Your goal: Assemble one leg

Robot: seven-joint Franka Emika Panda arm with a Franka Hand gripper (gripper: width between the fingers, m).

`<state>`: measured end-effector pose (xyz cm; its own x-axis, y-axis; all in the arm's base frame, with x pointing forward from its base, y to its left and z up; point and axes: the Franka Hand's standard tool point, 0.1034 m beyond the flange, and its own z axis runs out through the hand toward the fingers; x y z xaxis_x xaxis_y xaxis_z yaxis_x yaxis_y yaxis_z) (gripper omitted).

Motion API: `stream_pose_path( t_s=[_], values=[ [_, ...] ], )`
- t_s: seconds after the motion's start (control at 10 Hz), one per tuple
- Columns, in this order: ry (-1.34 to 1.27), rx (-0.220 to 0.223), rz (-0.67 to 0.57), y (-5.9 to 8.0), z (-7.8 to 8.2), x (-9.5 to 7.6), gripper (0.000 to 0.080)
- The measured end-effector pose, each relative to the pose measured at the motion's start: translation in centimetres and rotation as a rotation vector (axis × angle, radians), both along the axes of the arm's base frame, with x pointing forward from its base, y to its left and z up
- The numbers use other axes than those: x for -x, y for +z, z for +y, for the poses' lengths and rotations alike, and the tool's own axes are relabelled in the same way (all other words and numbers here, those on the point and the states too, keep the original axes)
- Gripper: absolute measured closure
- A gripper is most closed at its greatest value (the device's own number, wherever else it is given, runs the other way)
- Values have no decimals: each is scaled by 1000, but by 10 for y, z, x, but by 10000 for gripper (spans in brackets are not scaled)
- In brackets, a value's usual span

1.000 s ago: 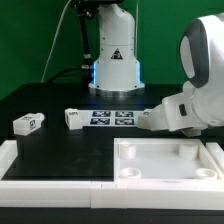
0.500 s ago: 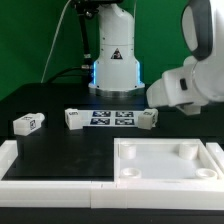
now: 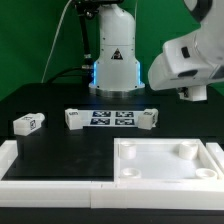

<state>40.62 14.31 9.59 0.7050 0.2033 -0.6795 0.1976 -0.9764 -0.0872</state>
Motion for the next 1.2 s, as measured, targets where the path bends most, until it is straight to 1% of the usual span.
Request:
stream_pose_path(
  t_s=[0.1,0.2,0.3,0.4,0.5,0.6,0.7,0.8,0.9,1.0,1.1,1.2],
  values=[
    [-7,-9,-101,2,-4,6,509],
    [-29,-26,-244,-4,-10,-4,509],
    [-59,-47,-411,1,-21,-13,509],
    [-97,-80,-555,11,-36,-20,509],
    [-106,-94,-649,13,-46,-27,509],
    [-102,-124,-801,16,-51,-44,509],
    [-105,-132,-936,16,-53,-42,509],
    [-98,-135,-989,12,-54,-36,509],
    [-98,-136,-1005,13,-55,-39,509],
    [-84,-143,-1007,16,-54,-49,509],
    [-43,-155,-1025,18,-59,-67,509],
    [-44,-161,-1040,19,-59,-89,509]
  ],
)
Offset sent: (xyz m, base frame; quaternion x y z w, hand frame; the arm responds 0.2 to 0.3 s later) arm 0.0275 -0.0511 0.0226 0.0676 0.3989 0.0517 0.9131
